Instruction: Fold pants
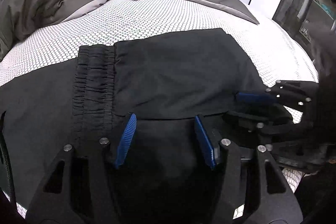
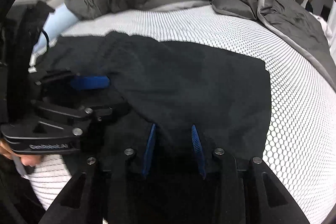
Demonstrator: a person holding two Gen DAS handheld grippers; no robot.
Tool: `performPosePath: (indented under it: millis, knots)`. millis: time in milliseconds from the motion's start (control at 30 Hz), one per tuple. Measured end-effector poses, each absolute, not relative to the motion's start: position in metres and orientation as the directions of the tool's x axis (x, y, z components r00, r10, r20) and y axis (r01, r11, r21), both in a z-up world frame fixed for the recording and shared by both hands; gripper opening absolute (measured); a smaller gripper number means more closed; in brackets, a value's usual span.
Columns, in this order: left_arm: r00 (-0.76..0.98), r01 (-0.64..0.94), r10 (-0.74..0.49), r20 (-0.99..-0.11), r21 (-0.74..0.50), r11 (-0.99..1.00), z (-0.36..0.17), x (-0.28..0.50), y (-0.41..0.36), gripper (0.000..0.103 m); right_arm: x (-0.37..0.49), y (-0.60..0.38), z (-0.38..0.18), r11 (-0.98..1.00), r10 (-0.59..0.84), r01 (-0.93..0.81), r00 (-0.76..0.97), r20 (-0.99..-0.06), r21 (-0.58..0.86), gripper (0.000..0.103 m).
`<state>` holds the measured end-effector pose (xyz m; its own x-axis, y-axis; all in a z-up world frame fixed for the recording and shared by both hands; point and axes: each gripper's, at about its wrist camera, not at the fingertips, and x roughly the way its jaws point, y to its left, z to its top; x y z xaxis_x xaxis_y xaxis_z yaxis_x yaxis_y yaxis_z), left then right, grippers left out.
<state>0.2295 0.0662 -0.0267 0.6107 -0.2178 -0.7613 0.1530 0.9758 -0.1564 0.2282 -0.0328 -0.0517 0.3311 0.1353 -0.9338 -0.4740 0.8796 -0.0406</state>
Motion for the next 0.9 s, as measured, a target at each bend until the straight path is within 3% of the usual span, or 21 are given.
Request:
performPosePath:
  millis: [133, 267, 433, 500, 567, 633, 767, 900]
  knots:
    - [0.616, 0.136, -0.225, -0.755, -0.18, 0.974, -0.028, 0.231, 0.082, 0.047, 0.226, -0.042, -0.051, 0.879, 0.108, -0.471, 0.345, -0.932, -0.073, 0.041]
    - [0.623, 0.124, -0.223, -0.75, -0.187, 0.975, -0.024, 0.225, 0.088, 0.046, 0.225, -0.053, -0.049, 0.885, 0.093, -0.457, 0.352, -0.931, -0.085, 0.042]
    - [0.694, 0.129, -0.228, -0.683, -0.193, 0.973, 0.014, 0.219, 0.083, 0.05, 0.235, -0.067, -0.018, 0.895, 0.273, -0.433, 0.339, -0.9, 0.109, 0.042]
    - [0.693, 0.118, -0.217, -0.687, -0.19, 0.975, 0.018, 0.239, 0.079, 0.05, 0.244, -0.065, -0.009, 0.913, 0.254, -0.399, 0.386, -0.887, 0.087, 0.04]
    - [0.669, 0.091, -0.212, -0.712, -0.205, 0.975, 0.012, 0.259, 0.078, 0.05, 0.254, -0.056, -0.017, 0.907, 0.303, -0.392, 0.355, -0.885, 0.153, 0.033]
    - [0.638, 0.084, -0.204, -0.743, -0.196, 0.977, 0.0, 0.275, 0.076, 0.05, 0.262, -0.043, -0.029, 0.901, 0.309, -0.402, 0.327, -0.893, 0.164, 0.033]
    - [0.613, 0.035, -0.179, -0.77, -0.199, 0.979, -0.026, 0.286, 0.085, 0.036, 0.277, -0.033, -0.056, 0.919, 0.188, -0.392, 0.322, -0.928, 0.05, 0.033]
    - [0.626, 0.084, -0.211, -0.75, -0.204, 0.975, -0.024, 0.274, 0.09, 0.036, 0.282, -0.062, -0.056, 0.945, 0.022, -0.309, 0.386, -0.922, -0.107, 0.033]
